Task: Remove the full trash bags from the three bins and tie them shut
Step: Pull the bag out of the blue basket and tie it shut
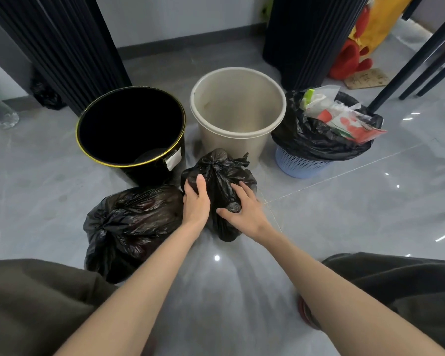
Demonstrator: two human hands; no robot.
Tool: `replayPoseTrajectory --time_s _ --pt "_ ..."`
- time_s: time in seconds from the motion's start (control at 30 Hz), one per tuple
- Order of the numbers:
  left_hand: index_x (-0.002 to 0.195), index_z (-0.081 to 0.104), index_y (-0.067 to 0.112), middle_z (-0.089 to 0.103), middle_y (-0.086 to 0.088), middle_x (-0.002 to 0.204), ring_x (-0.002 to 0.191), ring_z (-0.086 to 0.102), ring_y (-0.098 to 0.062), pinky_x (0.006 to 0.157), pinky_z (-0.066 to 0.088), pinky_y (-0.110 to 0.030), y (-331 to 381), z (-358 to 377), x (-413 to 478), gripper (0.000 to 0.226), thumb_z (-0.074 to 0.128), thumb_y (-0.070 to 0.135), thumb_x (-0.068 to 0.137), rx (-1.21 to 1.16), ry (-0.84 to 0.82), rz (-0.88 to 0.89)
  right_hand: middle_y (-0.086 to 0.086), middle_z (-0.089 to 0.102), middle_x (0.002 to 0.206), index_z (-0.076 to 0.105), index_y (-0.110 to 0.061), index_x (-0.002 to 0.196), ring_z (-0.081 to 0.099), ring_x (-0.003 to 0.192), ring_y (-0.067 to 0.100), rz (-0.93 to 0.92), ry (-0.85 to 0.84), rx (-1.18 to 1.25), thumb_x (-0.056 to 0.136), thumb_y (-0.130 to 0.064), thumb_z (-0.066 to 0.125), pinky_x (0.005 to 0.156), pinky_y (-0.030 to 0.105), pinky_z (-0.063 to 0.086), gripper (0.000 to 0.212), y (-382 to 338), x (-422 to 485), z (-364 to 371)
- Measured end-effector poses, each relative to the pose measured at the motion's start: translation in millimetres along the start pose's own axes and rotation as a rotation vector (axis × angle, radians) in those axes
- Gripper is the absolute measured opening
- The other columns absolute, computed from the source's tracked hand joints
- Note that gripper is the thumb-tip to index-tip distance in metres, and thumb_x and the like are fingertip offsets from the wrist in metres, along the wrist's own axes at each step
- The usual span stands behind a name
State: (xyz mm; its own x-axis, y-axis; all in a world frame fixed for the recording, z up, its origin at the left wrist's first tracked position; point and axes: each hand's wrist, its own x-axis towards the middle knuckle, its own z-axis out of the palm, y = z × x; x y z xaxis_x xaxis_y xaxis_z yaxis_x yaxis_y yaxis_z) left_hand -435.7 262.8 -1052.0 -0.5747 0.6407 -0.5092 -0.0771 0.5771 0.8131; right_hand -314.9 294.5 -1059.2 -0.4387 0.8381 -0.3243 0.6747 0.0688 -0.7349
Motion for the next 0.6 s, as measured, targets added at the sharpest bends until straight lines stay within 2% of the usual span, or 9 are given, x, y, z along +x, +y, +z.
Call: replayPoseTrajectory --time_s 0.17,0.23,0.3,0.37,0.43,0.53,0.6 --pt "0.15 0.009 0.026 0.025 -0.01 0.154 0.138 0.031 -0.031 0.109 0.034 -0.05 8.6 -9.3 0.2 0.065 0.02 0.058 0.095 -0.002 0.014 -0.032 -0.003 0.007 0.16 0.026 -0.04 0.145 0.006 0.147 0.027 0.021 -0.073 0.115 0.077 -0.045 0.071 0.119 0.049 0.014 0.082 -2.0 0.8 -3.6" --pt "0.15 0.011 0.023 0.026 -0.01 0.153 0.138 0.031 -0.029 0.112 0.029 -0.045 13.1 -12.7 -6.2 0.061 0.022 0.051 0.097 -0.004 0.02 -0.018 -0.003 0.007 0.159 0.026 -0.038 0.145 0.009 0.147 0.024 0.028 -0.093 0.112 0.078 -0.044 0.07 0.119 0.043 0.015 0.081 -2.2 -2.0 -7.8" --pt "0.15 0.013 0.021 0.028 -0.011 0.152 0.137 0.032 -0.029 0.109 0.029 -0.04 17.6 -14.3 -15.4 0.056 0.027 0.043 0.1 -0.005 0.064 0.031 -0.001 0.016 0.157 0.032 -0.031 0.145 0.017 0.145 0.018 0.03 -0.082 0.081 0.081 -0.042 0.068 0.115 0.033 0.019 0.074 -3.0 -5.8 -14.6" --pt "0.148 0.018 0.02 0.03 -0.013 0.148 0.133 0.036 -0.029 0.103 0.034 -0.039 23.6 -14.6 -26.0 0.052 0.035 0.032 0.1 0.04 0.153 0.098 0.002 0.032 0.149 0.041 -0.024 0.14 0.034 0.136 0.018 0.04 -0.056 0.054 0.084 -0.039 0.065 0.11 0.027 0.027 0.063 -2.9 -10.3 -24.6" --pt "0.143 0.029 0.017 0.033 -0.014 0.142 0.128 0.038 -0.029 0.094 0.038 -0.035 30.7 -13.8 -34.3 0.047 0.042 0.02 0.098 0.129 0.244 0.159 0.002 0.043 0.137 0.05 -0.023 0.132 0.052 0.119 0.02 0.055 -0.012 0.057 0.086 -0.037 0.064 0.104 0.029 0.039 0.05 -2.6 -15.4 -37.5" --pt "0.133 0.041 0.014 0.038 -0.015 0.134 0.123 0.035 -0.028 0.088 0.037 -0.034 44.3 -10.9 -42.2 0.04 0.046 0.01 0.094 0.247 0.319 0.253 0.005 0.044 0.134 0.055 -0.02 0.127 0.059 0.105 0.023 0.067 0.113 0.04 0.089 -0.025 0.059 0.097 0.034 0.046 0.038 -2.9 -19.0 -61.8" --pt "0.13 0.045 0.014 0.046 -0.012 0.126 0.122 0.037 -0.027 0.092 0.036 -0.033 56.2 -7.0 -44.0 0.037 0.045 0.007 0.093 0.239 0.277 0.306 0.006 0.042 0.138 0.053 -0.017 0.129 0.057 0.11 0.025 0.062 0.208 -0.017 0.091 -0.017 0.055 0.1 0.035 0.044 0.038 -4.9 -18.3 -81.3"
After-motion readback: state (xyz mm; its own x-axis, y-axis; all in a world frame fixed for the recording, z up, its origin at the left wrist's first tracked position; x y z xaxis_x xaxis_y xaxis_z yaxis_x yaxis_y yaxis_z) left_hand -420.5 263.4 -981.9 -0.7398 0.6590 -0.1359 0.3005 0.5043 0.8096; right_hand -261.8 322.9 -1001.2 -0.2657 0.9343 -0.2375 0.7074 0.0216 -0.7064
